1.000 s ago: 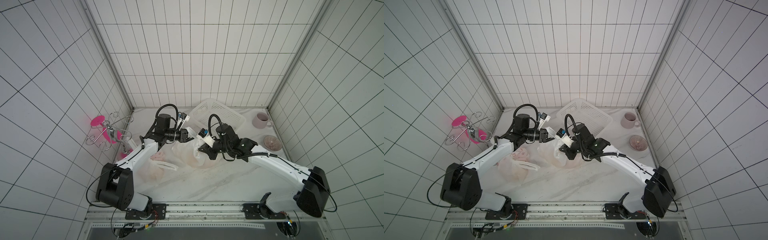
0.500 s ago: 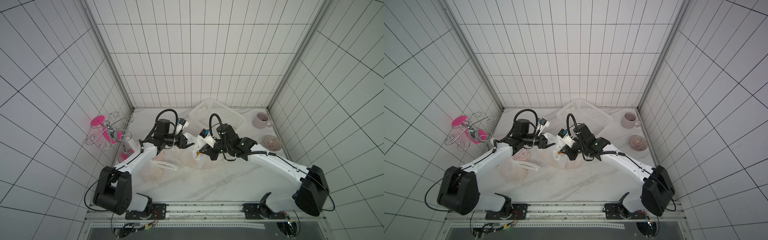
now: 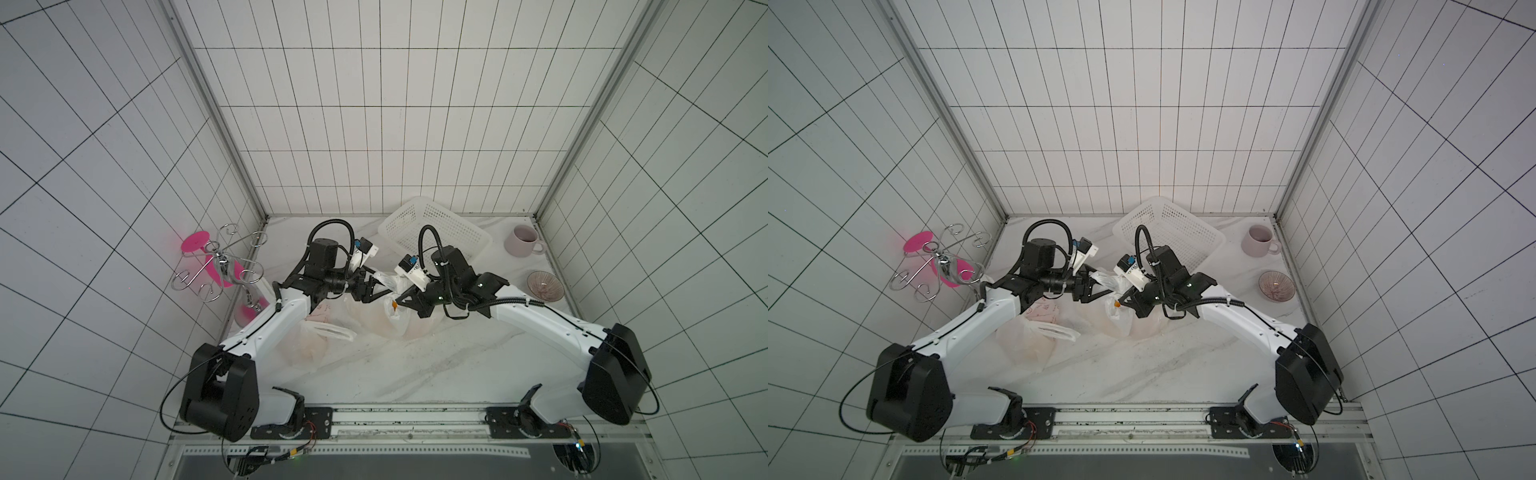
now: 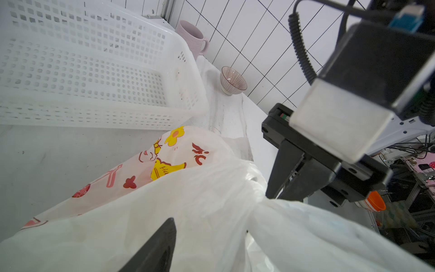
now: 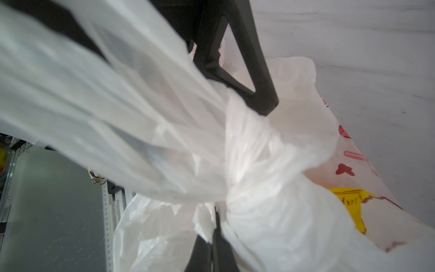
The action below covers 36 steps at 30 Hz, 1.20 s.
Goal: Place the peach into a plastic bag & tie a knot
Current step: Cross the plastic bag at the center of the board.
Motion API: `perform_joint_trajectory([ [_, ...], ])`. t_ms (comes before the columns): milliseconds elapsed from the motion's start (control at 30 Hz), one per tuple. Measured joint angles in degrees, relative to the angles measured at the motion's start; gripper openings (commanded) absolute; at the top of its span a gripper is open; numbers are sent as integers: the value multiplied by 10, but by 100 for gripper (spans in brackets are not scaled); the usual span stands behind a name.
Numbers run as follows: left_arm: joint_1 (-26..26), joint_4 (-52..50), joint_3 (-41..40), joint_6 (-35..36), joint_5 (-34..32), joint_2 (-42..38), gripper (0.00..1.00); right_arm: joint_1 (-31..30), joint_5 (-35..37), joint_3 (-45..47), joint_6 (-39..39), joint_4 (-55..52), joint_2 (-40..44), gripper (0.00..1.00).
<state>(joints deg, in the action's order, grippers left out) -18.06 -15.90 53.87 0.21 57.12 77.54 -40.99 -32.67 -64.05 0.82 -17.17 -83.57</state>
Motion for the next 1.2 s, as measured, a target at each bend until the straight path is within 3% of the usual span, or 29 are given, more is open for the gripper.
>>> perform_joint_trajectory([
  [267, -30, -77, 21, 53, -50, 28, 76, 19, -26, 0, -21, 17, 0, 0],
  [533, -25, -52, 50, 20, -30, 22, 75, 12, -26, 0, -5, 11, 0, 0],
  [833, -28, 19, 47, -36, -4, 26, 51, 2, -24, 0, 2, 6, 0, 0],
  [967, -32, 23, 47, -42, -2, 35, 44, -1, -25, -1, 1, 6, -4, 0],
  [1100, -33, 23, 47, -40, 0, 40, 45, -2, -24, -1, 1, 5, -6, 0],
  [1200, -33, 19, 47, -29, -2, 42, 61, -3, -22, -1, 2, 3, -6, 0],
])
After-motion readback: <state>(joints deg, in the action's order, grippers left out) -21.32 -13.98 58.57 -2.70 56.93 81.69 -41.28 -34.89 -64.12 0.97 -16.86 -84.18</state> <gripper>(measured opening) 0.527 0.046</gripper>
